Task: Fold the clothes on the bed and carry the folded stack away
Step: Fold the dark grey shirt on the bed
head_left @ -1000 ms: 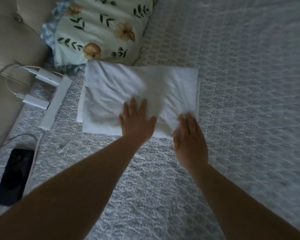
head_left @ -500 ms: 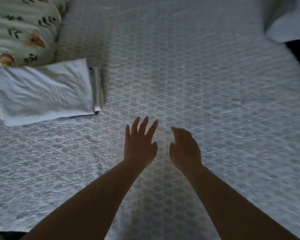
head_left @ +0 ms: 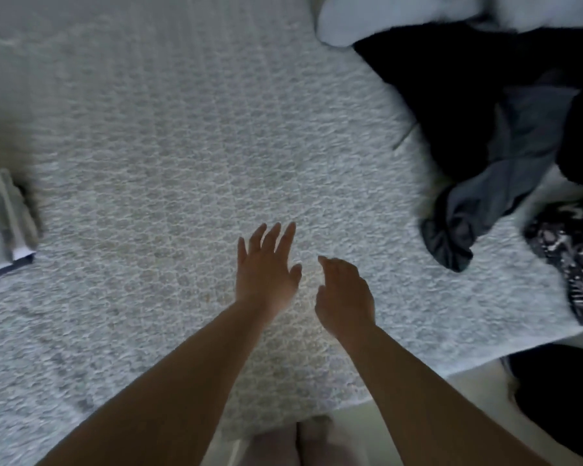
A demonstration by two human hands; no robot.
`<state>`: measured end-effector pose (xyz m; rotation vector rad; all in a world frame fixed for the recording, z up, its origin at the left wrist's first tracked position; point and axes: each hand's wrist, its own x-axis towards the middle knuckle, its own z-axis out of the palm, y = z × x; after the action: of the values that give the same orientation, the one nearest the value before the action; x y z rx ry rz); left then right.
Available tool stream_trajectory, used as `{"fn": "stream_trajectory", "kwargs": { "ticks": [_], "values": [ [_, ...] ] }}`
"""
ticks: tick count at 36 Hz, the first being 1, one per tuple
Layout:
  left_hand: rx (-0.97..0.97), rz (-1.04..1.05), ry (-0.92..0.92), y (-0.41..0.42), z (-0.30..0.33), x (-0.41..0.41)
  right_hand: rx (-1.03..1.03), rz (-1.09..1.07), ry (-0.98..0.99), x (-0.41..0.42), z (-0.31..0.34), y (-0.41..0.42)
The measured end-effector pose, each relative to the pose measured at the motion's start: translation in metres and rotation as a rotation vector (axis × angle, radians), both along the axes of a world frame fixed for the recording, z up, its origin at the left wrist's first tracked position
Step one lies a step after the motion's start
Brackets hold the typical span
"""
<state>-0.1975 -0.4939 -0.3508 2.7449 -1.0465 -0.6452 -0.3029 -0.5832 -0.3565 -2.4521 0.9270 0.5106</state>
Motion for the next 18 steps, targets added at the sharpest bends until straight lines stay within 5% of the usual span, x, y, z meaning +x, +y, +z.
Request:
{"fn": "stream_trajectory", "kwargs": {
  "ticks": [18],
  "values": [
    [-0.05,-0.199,-0.039,-0.172,0.059,-0.009,0.032,-0.386,-0.074,-0.023,0.066,-0.176]
  ]
}}
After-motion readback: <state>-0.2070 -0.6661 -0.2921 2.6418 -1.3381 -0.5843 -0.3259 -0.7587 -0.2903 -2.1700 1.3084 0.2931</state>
